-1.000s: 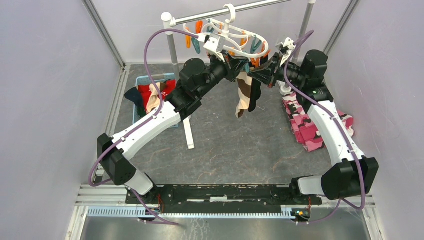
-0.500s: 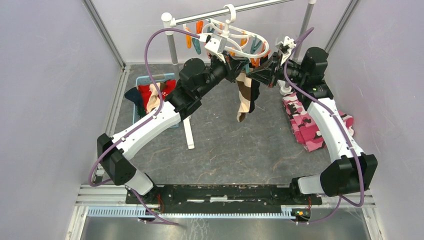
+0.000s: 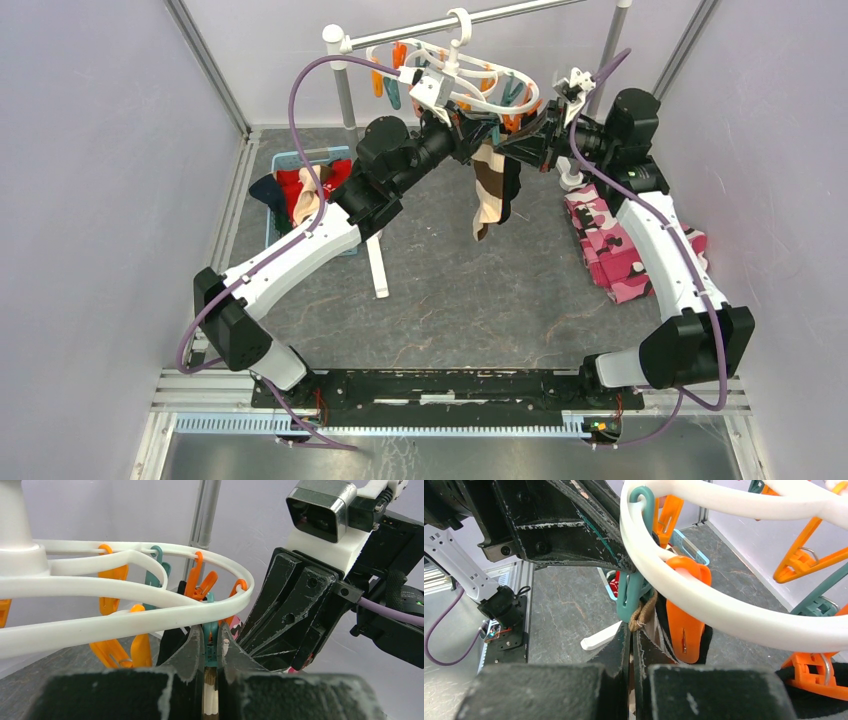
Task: Clip the socks to the hanger
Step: Clamp the sock onto the hanger.
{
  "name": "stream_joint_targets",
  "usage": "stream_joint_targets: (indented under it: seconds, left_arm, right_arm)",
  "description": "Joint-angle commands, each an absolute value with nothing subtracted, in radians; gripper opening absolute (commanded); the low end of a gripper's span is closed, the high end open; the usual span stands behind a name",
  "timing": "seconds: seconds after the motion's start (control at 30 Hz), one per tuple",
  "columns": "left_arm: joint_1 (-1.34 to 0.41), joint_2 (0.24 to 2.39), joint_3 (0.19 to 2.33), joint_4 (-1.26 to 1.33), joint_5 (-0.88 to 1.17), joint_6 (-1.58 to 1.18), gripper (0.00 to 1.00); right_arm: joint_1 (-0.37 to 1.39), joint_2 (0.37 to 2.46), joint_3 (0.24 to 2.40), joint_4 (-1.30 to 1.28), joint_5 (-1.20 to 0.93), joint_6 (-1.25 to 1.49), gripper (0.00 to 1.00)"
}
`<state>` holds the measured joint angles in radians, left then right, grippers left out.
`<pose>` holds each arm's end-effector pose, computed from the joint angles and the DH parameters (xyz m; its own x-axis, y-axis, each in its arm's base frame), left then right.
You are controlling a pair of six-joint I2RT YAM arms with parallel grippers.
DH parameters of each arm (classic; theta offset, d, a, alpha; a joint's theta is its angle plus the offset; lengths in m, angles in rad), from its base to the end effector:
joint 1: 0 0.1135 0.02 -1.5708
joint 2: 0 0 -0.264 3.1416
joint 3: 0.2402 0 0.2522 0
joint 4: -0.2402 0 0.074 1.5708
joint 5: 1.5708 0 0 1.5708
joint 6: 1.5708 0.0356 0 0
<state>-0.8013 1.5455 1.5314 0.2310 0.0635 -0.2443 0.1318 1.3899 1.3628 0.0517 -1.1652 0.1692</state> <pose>0.2531 -0.2645 0.4575 -0.0385 -0.3072 -0.9509 0.7736 0.5932 -0.2230 0.3001 0.0728 0.4287 -0.1380 0.0487 -0.9892 -0.9528 0.2660 0.1461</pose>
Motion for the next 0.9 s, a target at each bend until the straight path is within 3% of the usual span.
stream_joint_targets:
  seconds: [0.0, 0.43, 0.87]
  left_arm:
    - [-0.796, 1.513, 1.528, 0.262, 0.084, -0.169, 0.03]
    - [-0.795, 1.502, 1.517, 0.256, 0.09, -0.152, 0.03]
    - [-0.795, 1.515, 1.524, 0.245, 0.11, -0.157, 0.06]
  right_arm:
    - [0.125, 1.394, 1.434, 0.081, -1.227, 0.164, 0.0]
    - [0.114, 1.41, 1.487, -0.06, -1.201, 0.038, 0.0]
    - [0.113, 1.411, 1.474, -0.029, -1.216, 0.06, 0.0]
